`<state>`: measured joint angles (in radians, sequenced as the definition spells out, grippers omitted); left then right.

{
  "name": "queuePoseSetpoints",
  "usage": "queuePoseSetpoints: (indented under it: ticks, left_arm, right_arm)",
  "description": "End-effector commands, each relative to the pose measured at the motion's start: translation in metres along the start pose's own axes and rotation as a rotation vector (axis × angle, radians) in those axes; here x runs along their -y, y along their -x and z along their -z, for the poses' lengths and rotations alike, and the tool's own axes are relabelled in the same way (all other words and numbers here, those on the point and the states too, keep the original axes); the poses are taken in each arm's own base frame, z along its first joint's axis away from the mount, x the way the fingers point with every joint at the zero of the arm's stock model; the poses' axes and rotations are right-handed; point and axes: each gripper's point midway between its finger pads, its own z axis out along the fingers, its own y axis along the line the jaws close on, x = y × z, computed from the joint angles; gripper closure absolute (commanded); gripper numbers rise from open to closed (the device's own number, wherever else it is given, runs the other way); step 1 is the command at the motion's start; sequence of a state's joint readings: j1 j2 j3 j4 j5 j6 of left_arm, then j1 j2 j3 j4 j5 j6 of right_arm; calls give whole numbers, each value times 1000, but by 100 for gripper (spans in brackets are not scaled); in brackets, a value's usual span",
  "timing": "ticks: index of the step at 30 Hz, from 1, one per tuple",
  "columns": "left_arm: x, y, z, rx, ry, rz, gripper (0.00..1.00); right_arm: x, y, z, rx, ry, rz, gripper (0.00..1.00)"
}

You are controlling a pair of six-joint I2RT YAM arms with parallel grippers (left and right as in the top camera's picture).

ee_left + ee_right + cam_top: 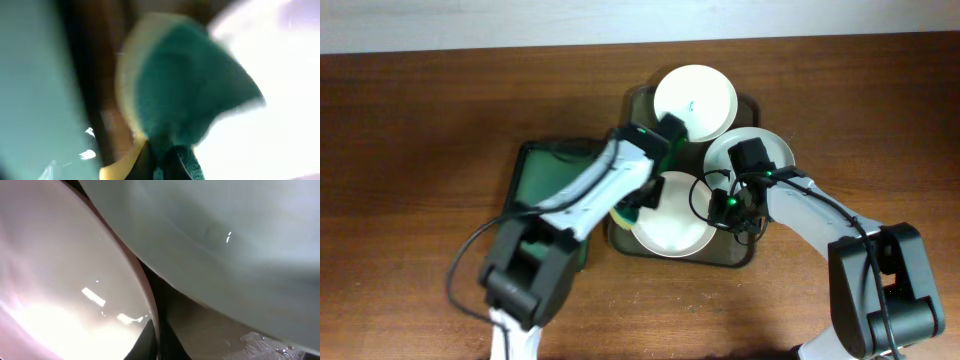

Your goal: Clean dirty plates on tray and stack at the side

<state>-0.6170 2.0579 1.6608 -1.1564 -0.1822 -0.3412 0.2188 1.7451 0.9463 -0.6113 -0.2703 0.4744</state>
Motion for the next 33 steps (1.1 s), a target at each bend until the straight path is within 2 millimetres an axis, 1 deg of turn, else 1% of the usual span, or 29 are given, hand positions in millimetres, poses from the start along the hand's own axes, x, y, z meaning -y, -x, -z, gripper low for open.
queuePoseSetpoints:
  ticks: [1,2,3,5,6,8,10,11,12,13,14,15,16,17,18,19,21,23,24,26,27,29,31,33]
  left_arm:
    - [-67,17,60,147,27,161,100]
    - [-84,16,62,140,30,199,100]
    - [-96,15,60,124,16,224,100]
    - [-117,12,44,75,-64,257,100]
    - [-121,10,37,64,-108,255,100]
    - [-124,6,17,47,-219,249,100]
    - [-130,0,2,32,-245,271,100]
    - [-133,-4,-5,22,-243,282,94]
    - [-135,-6,-7,18,-243,288,87]
    - [-137,-6,-8,18,-242,294,81]
    - [-138,-5,-8,22,-242,296,76]
    - [-139,-4,-7,29,-242,297,70]
    - [-139,-4,-5,32,-243,297,65]
    - [-139,-4,-3,38,-246,297,64]
    - [-138,-3,1,48,-254,297,64]
    - [-136,-1,12,75,-274,296,64]
    - [-140,1,38,150,-281,297,61]
    - [-144,1,61,215,-281,297,58]
    - [-147,2,81,273,-281,298,53]
    - [-150,2,103,344,-281,298,49]
    - [-151,1,110,367,-279,298,48]
    - [-155,1,115,384,-265,301,45]
    - [-154,0,115,383,-266,300,44]
    - [-154,0,115,383,-266,301,43]
  right_arm:
    - [23,-3,-5,-6,-96,-32,89]
    - [23,-3,-5,-5,-95,-31,89]
    - [22,-2,-5,-4,-93,-17,96]
    - [18,1,-2,1,-78,23,96]
    - [15,2,1,8,-74,36,96]
    - [9,10,19,55,-71,56,96]
    - [8,19,45,158,-139,83,96]
    - [6,22,59,213,-175,104,96]
    - [3,24,73,269,-210,130,96]
    - [-2,25,95,359,-270,173,96]
    - [-3,25,106,407,-306,193,96]
    - [-5,26,127,502,-388,231,96]
    - [-6,26,140,565,-447,257,96]
    - [-8,26,152,631,-509,283,96]
    - [-12,26,158,667,-544,303,96]
    - [-16,24,163,708,-586,332,96]
    - [-26,21,184,834,-713,390,96]
    - [-35,18,199,916,-781,423,96]
    - [-47,11,210,989,-822,460,96]
    - [-65,0,221,1052,-869,553,96]
    - [-70,-4,226,1081,-894,576,96]
    - [-80,-12,236,1136,-941,627,96]
    - [-89,-20,237,1153,-946,673,96]
    - [-92,-22,237,1157,-943,684,96]
